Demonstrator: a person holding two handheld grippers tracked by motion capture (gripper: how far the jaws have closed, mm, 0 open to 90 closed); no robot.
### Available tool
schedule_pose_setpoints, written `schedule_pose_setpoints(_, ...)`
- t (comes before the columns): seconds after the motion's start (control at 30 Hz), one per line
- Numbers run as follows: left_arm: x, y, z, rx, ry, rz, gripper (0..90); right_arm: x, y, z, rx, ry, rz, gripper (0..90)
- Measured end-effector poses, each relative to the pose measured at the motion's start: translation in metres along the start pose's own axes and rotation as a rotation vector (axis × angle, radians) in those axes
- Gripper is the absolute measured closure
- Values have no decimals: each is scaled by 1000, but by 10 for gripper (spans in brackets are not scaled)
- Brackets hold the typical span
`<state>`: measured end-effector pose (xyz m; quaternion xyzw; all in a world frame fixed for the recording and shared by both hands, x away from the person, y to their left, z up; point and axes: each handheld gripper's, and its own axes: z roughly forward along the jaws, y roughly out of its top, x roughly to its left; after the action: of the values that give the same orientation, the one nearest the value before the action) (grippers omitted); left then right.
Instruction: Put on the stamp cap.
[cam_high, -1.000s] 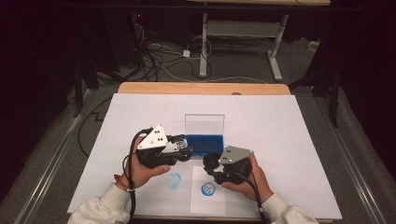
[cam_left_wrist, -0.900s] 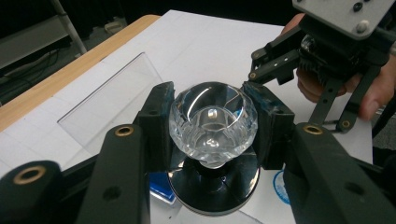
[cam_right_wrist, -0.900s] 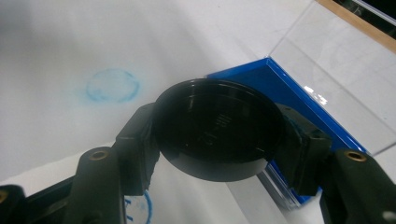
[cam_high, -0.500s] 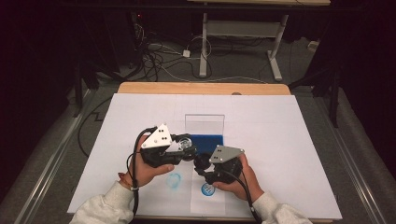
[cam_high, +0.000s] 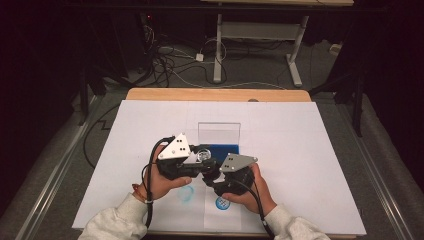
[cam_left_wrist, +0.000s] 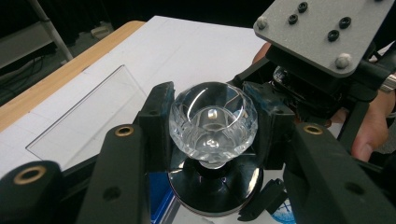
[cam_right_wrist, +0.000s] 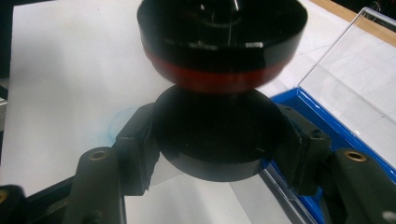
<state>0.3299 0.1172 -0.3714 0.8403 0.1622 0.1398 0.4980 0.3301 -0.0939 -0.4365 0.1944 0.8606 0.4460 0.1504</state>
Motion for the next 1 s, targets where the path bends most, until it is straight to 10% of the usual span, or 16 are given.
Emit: schedule_pose_setpoints(1.0,0,-13,16,-64,-59,-72,545,1,3,-8,-47,-21,8,385)
